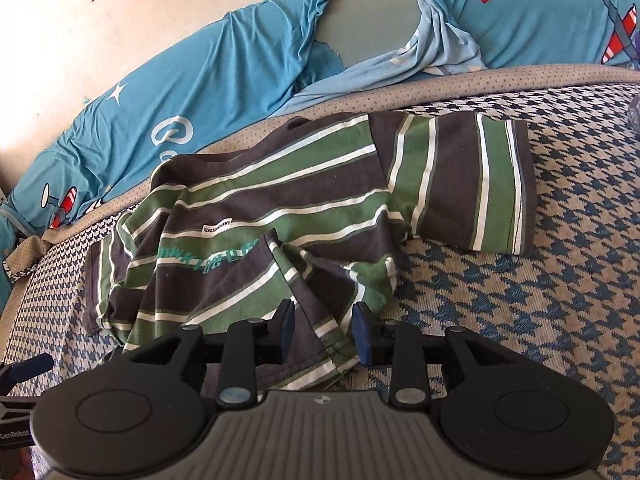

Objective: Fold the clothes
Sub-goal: 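Lay the unfolded shirt flat on the bed and open both grippers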

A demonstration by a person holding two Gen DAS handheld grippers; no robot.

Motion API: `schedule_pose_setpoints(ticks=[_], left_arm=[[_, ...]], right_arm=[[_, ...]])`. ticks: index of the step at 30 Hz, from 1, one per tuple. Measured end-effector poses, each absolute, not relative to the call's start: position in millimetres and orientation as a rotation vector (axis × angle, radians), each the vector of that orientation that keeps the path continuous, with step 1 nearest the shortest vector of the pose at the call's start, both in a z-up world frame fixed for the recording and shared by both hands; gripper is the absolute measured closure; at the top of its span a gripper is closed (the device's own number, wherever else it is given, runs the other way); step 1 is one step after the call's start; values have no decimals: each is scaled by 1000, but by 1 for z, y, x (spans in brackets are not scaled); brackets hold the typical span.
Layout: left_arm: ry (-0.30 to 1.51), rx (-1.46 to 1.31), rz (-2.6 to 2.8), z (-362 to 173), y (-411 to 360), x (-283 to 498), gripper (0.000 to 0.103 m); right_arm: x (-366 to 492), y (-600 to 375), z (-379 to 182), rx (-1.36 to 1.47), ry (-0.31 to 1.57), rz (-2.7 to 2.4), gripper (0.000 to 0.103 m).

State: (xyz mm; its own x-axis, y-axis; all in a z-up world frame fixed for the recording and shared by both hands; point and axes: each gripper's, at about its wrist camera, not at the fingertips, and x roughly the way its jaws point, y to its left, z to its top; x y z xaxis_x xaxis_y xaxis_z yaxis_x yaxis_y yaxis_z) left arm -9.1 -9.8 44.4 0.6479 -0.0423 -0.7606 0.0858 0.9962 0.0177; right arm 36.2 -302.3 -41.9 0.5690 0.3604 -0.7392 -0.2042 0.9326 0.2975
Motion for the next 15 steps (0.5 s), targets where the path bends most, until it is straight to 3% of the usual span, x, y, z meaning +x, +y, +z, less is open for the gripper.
schedule_pose_setpoints(ticks=[15], left_arm=[[911,23,-53,35,-10,0,0]], right_arm=[[44,-286,-59,180,970,303,62]])
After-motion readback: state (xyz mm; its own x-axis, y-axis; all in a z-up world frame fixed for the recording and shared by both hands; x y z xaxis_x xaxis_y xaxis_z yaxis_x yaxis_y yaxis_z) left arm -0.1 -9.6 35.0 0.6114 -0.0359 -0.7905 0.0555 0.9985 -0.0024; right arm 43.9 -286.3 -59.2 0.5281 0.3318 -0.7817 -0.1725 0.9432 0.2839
